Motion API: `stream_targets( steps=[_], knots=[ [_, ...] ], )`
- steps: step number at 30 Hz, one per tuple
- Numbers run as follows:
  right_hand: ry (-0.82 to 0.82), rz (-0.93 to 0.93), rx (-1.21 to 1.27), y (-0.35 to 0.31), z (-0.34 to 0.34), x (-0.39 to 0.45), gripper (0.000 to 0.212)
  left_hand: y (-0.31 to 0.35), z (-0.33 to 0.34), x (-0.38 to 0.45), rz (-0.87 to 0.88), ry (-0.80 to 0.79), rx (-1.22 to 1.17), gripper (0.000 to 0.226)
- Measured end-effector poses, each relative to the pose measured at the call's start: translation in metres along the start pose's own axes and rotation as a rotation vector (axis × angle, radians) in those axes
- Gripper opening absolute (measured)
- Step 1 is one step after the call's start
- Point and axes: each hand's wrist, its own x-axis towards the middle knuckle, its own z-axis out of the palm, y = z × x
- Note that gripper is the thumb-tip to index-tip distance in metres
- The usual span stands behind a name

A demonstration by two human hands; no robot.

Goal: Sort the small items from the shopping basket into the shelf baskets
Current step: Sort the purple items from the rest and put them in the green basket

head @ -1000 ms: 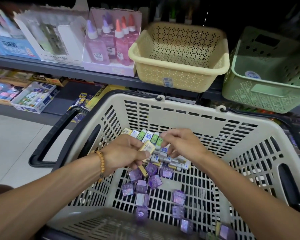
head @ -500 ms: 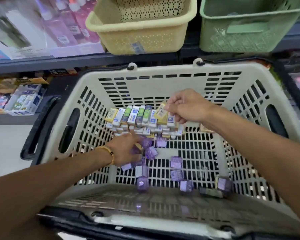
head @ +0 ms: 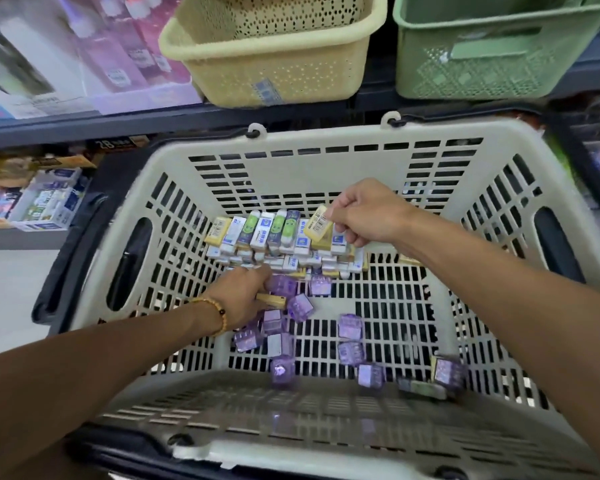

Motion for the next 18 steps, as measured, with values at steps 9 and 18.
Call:
stream_targets(
  steps=[9, 18],
  knots=[
    [-0.058, 0.053, -0.036, -0.009, 0.021, 0.006, 0.012, 0.009, -0.057, -0.032, -0.079, -0.079, -0.761, 0.009],
    [-0.290, 0.042, -0.095, -0.012, -0.016, -0.044, 0.015, 0.073, -0.068, -0.032, -0.066, 0.075, -1.421, 0.020]
  ],
)
